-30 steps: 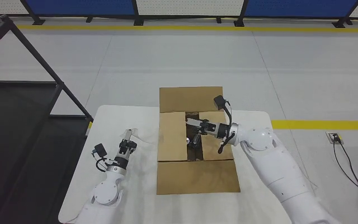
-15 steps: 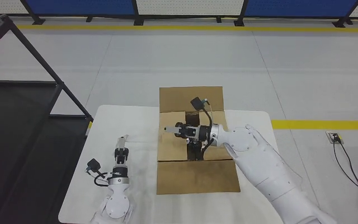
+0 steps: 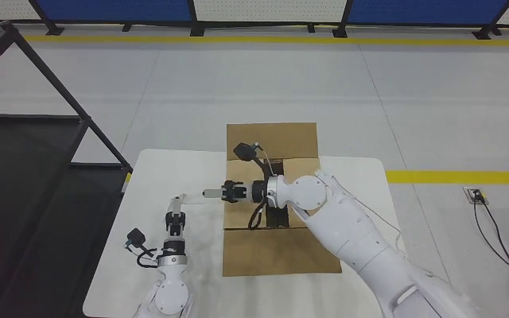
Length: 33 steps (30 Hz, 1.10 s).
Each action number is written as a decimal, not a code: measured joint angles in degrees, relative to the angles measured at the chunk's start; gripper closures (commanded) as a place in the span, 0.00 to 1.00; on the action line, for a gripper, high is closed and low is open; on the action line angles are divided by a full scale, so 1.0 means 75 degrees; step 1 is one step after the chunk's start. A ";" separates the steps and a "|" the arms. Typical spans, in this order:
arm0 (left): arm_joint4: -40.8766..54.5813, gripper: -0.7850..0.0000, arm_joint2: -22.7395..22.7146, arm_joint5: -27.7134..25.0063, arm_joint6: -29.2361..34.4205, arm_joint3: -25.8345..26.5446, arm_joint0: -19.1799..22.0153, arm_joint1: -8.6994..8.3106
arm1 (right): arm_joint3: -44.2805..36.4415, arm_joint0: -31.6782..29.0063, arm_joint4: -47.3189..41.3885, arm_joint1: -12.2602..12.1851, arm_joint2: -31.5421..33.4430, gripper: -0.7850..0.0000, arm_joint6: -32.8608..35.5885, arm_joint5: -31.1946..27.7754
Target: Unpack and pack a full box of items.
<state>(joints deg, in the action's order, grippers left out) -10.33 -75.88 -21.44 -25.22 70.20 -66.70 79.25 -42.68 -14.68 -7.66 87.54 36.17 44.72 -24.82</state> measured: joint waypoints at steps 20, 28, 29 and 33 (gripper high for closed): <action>-0.0058 0.00 -0.0133 -0.0242 0.0183 0.0073 -0.0132 0.0109 | 0.2246 0.0863 0.0085 0.1293 -0.0717 0.00 -0.0173 0.0620; -0.0083 0.00 -0.0230 -0.0332 0.0208 0.0222 -0.0231 0.0139 | 0.2776 0.1003 -0.0029 0.1508 -0.0598 0.00 0.0015 0.0600; -0.0086 0.00 -0.0246 -0.0357 0.0206 0.0252 -0.0251 0.0143 | 0.2835 0.1017 -0.0029 0.1531 -0.0580 0.00 0.0033 0.0584; -0.0089 0.00 -0.0310 -0.0436 0.0212 0.0358 -0.0323 0.0153 | 0.2999 0.1061 -0.0024 0.1598 -0.0519 0.00 0.0088 0.0548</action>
<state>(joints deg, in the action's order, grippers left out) -11.00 -78.20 -24.72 -23.63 72.89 -69.12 80.40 -20.19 -6.73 -7.84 99.53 32.28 45.38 -20.71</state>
